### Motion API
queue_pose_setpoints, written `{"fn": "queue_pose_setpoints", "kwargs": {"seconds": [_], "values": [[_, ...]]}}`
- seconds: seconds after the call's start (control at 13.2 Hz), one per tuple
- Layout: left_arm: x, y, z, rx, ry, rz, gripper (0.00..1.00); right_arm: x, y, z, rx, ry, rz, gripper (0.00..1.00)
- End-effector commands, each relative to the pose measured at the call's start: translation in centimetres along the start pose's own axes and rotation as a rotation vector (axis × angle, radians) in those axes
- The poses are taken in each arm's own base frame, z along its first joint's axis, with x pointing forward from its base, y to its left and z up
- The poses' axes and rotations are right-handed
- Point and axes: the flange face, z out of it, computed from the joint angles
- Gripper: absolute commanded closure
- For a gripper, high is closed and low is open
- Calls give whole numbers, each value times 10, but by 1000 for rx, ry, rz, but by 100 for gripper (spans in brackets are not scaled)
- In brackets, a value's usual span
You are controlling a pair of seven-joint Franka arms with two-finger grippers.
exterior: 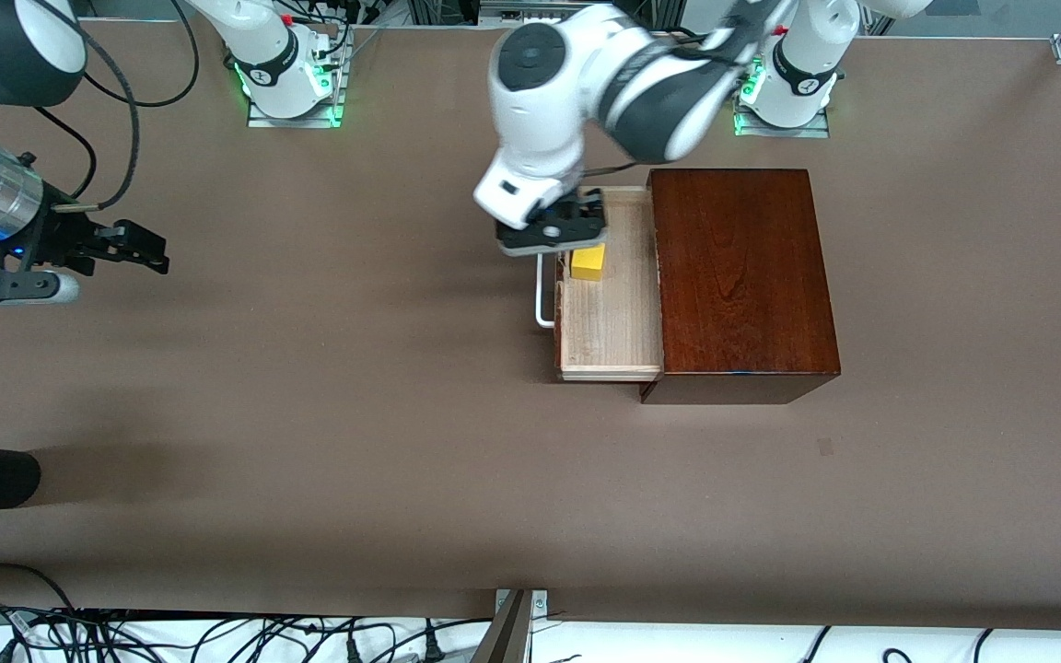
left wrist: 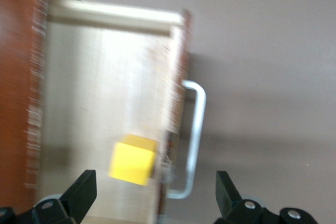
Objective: Open drawer, take yellow block, close drawer
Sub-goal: 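Release the handle and raise the left gripper while the right gripper approaches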
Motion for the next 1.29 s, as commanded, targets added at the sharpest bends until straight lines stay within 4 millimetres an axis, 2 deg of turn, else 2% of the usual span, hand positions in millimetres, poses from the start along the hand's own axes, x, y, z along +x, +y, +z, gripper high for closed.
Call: {"fn": "queue_pose_setpoints", "kwargs": {"seconds": [0.0,0.3,0.46,0.76,1.06,1.22], "values": [[16,-73,-35,-13,-33,68,0,-5,-34,-6,18,-10,-62,0],[46,-180,-75,-11,-57,145,0,-11,-82,-5,86,-19,-122,0],[59,-234,-85,-14,-49,196,0,-17,-117,-5,84,-12,-178,0],[89,-324,-96,-24,-47,281,0,-30,-195,5,85,3,-301,0],[99,-387,-103,-35,-33,304,0,-44,-280,23,93,20,-432,0],[106,-406,-106,-37,-28,303,0,-49,-312,23,100,27,-455,0]]}}
